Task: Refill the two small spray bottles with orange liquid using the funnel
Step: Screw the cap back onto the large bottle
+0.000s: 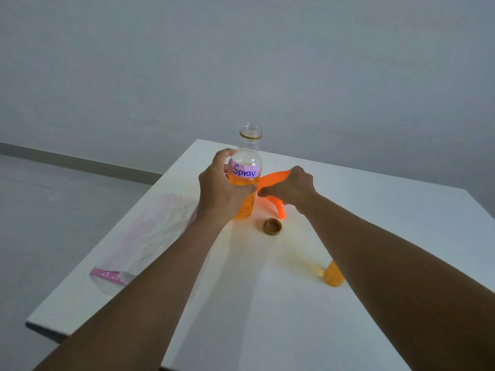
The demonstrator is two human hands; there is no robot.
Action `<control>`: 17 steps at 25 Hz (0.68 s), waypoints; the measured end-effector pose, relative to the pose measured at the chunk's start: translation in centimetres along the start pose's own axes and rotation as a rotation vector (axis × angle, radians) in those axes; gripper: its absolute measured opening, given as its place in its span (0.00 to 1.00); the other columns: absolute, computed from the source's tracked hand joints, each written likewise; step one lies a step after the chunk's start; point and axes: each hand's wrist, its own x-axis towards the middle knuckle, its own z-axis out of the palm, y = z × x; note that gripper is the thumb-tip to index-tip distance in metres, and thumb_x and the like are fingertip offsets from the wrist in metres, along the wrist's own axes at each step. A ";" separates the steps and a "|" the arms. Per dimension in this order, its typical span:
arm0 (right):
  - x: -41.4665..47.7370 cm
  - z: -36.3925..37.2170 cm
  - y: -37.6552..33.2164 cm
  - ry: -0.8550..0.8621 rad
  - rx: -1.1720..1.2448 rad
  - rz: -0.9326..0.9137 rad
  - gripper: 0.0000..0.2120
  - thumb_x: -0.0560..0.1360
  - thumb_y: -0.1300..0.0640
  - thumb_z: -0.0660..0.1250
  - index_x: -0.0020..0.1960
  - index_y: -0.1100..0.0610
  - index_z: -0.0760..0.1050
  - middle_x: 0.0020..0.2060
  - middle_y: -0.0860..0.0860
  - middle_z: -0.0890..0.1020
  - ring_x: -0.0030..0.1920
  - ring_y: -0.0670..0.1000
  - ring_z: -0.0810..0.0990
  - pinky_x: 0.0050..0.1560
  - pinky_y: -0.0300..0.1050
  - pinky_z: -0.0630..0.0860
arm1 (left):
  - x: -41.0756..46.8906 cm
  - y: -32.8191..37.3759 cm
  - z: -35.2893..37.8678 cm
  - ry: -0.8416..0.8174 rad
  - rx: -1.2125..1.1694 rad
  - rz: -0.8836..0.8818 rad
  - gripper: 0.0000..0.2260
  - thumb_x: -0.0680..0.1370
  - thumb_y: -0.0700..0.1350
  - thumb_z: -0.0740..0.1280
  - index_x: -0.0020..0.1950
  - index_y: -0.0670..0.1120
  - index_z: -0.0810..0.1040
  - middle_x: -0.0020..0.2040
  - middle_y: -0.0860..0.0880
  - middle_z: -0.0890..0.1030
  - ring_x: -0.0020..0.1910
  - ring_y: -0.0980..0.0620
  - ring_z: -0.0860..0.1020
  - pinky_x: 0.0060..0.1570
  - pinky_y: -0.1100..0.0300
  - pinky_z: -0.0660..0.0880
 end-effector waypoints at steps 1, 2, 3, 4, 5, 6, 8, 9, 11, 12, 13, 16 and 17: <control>0.1 0.1 0.0 0.002 0.001 0.002 0.47 0.57 0.44 0.85 0.68 0.58 0.68 0.58 0.55 0.74 0.58 0.58 0.80 0.56 0.55 0.82 | 0.0 -0.2 0.0 -0.004 -0.003 -0.005 0.37 0.62 0.49 0.83 0.68 0.54 0.71 0.54 0.53 0.78 0.51 0.52 0.76 0.45 0.64 0.71; 0.1 0.1 0.1 0.003 0.005 0.007 0.47 0.58 0.44 0.85 0.68 0.58 0.68 0.58 0.55 0.74 0.59 0.58 0.79 0.56 0.55 0.82 | 0.0 -0.3 0.1 -0.008 -0.006 -0.011 0.37 0.62 0.49 0.83 0.68 0.54 0.71 0.55 0.52 0.79 0.51 0.52 0.76 0.44 0.65 0.71; 0.1 0.3 0.2 0.003 0.004 0.013 0.47 0.57 0.44 0.84 0.68 0.58 0.68 0.58 0.55 0.75 0.59 0.58 0.79 0.56 0.55 0.82 | -0.1 -0.5 0.0 -0.010 -0.012 -0.016 0.37 0.62 0.48 0.83 0.68 0.54 0.71 0.56 0.51 0.80 0.52 0.52 0.77 0.42 0.67 0.70; -0.1 0.3 0.2 0.004 0.001 0.014 0.47 0.56 0.43 0.84 0.68 0.58 0.69 0.59 0.55 0.75 0.59 0.58 0.79 0.56 0.55 0.83 | -0.1 -0.5 0.0 -0.010 -0.022 -0.022 0.37 0.62 0.48 0.83 0.68 0.54 0.71 0.57 0.50 0.81 0.52 0.52 0.77 0.40 0.69 0.69; -0.1 0.5 0.2 0.008 -0.005 0.020 0.47 0.55 0.41 0.84 0.67 0.58 0.70 0.59 0.55 0.76 0.59 0.57 0.79 0.55 0.55 0.83 | 0.0 -0.6 0.0 -0.012 -0.031 -0.025 0.37 0.61 0.48 0.83 0.67 0.54 0.71 0.57 0.50 0.81 0.52 0.52 0.78 0.38 0.71 0.68; -0.3 0.5 0.2 0.008 -0.009 0.021 0.48 0.54 0.40 0.84 0.67 0.58 0.70 0.59 0.55 0.76 0.58 0.57 0.79 0.54 0.55 0.83 | 0.0 -0.6 0.0 -0.017 -0.034 -0.029 0.38 0.61 0.48 0.83 0.67 0.54 0.71 0.57 0.50 0.81 0.52 0.52 0.78 0.38 0.73 0.67; -0.8 0.3 0.0 -0.007 -0.019 0.023 0.50 0.54 0.39 0.83 0.67 0.58 0.68 0.60 0.54 0.76 0.59 0.57 0.79 0.53 0.53 0.83 | 0.1 -0.6 -0.1 -0.029 -0.034 -0.034 0.38 0.61 0.49 0.84 0.67 0.54 0.71 0.58 0.50 0.81 0.52 0.52 0.78 0.38 0.73 0.67; -1.1 0.1 -0.1 -0.014 -0.012 0.026 0.51 0.55 0.40 0.83 0.69 0.58 0.66 0.61 0.54 0.75 0.60 0.57 0.78 0.53 0.52 0.82 | 0.1 -0.6 -0.1 -0.031 -0.031 -0.036 0.39 0.61 0.49 0.84 0.68 0.54 0.70 0.59 0.50 0.81 0.52 0.52 0.78 0.39 0.71 0.69; -1.8 -0.8 -0.2 -0.018 -0.006 0.015 0.52 0.61 0.45 0.83 0.74 0.59 0.58 0.63 0.57 0.71 0.65 0.59 0.74 0.55 0.52 0.79 | 0.0 -0.9 -0.1 -0.051 -0.042 -0.073 0.42 0.61 0.50 0.83 0.71 0.54 0.67 0.62 0.49 0.79 0.56 0.51 0.77 0.46 0.64 0.74; -2.3 -1.3 -0.3 0.007 -0.032 -0.014 0.51 0.64 0.48 0.82 0.75 0.60 0.56 0.64 0.58 0.70 0.66 0.60 0.72 0.56 0.52 0.77 | -0.2 -1.2 -0.1 -0.072 -0.058 -0.120 0.44 0.62 0.50 0.83 0.73 0.54 0.64 0.64 0.49 0.77 0.59 0.49 0.76 0.51 0.59 0.76; -2.9 -1.8 -0.3 0.046 -0.077 -0.059 0.47 0.67 0.52 0.80 0.75 0.61 0.56 0.64 0.59 0.69 0.66 0.61 0.71 0.56 0.51 0.76 | -0.3 -1.6 -0.2 -0.098 -0.073 -0.175 0.46 0.63 0.50 0.83 0.75 0.54 0.62 0.67 0.49 0.76 0.62 0.48 0.75 0.55 0.55 0.76; -5.8 -2.2 0.5 0.105 -0.157 -0.261 0.28 0.71 0.65 0.69 0.70 0.59 0.66 0.61 0.59 0.71 0.63 0.59 0.71 0.52 0.46 0.69 | -1.1 -2.9 0.2 -0.172 -0.066 -0.271 0.44 0.66 0.49 0.80 0.76 0.53 0.61 0.69 0.48 0.74 0.66 0.46 0.74 0.61 0.49 0.76; -6.8 -1.9 1.2 0.070 -0.178 -0.333 0.25 0.71 0.66 0.68 0.67 0.58 0.70 0.59 0.58 0.73 0.62 0.58 0.73 0.50 0.43 0.68 | -1.6 -3.4 0.5 -0.177 -0.057 -0.267 0.41 0.67 0.48 0.79 0.75 0.52 0.62 0.69 0.48 0.75 0.65 0.46 0.75 0.61 0.48 0.76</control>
